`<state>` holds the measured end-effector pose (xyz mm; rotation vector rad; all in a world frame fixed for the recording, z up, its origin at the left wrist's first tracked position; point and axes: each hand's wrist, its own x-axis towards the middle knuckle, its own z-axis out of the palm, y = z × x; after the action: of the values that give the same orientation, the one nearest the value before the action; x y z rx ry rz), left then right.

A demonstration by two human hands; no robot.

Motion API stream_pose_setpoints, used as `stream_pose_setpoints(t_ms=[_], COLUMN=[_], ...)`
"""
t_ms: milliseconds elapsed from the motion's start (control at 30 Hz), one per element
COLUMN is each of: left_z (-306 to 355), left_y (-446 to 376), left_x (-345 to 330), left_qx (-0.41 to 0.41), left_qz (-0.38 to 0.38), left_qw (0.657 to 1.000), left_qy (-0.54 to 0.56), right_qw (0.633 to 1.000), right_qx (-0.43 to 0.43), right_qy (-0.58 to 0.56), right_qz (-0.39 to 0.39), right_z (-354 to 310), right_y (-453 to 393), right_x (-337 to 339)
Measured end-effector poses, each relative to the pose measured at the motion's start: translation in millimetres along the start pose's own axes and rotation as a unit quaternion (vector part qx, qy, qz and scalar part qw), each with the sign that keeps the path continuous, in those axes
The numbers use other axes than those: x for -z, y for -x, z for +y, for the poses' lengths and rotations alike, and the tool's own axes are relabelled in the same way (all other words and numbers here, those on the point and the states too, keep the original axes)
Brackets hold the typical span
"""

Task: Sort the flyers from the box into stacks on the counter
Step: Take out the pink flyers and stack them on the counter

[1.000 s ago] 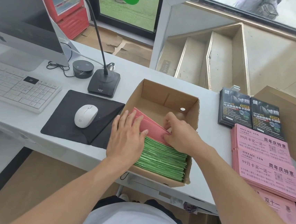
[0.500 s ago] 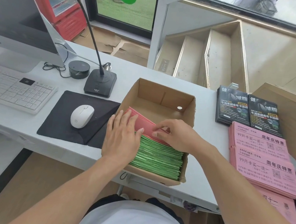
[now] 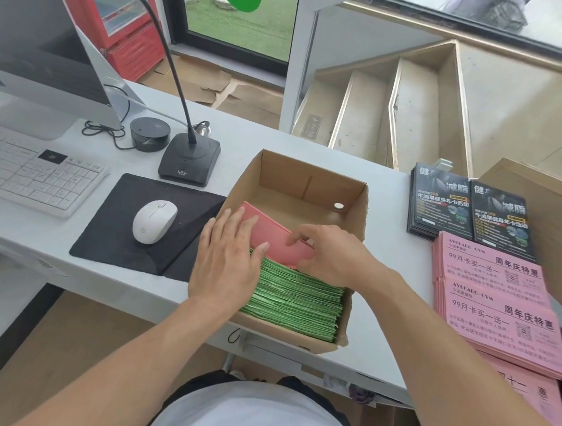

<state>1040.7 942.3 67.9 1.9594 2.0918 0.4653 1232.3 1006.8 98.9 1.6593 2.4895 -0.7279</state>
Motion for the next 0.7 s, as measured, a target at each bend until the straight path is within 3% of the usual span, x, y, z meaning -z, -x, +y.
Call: stream_pose_setpoints(t_ms=[467,600,700], left_z=[-0.5,0.7,8.1], left_y=[1.3,3.9,10.2], left_x=[-0.1,1.0,6.9], left_qx=[-0.001,0.004,-0.069], left_qz=[0.007,0.042,0.115], left_qw=[1.000,0.997,0.988], left_qy=[0.019,0.071,0.075], right_qw=[1.000,0.998,0.982], right_qx=[0.021,0.007,-0.017], right_qy=[-0.013,-0.047,-0.126], right_qz=[-0.015,0.048,0.142], right_z=[1.2,3.9,5.5], right_y=[2.8,5.2,12.9], right_x=[4.1,-2.1,-1.9])
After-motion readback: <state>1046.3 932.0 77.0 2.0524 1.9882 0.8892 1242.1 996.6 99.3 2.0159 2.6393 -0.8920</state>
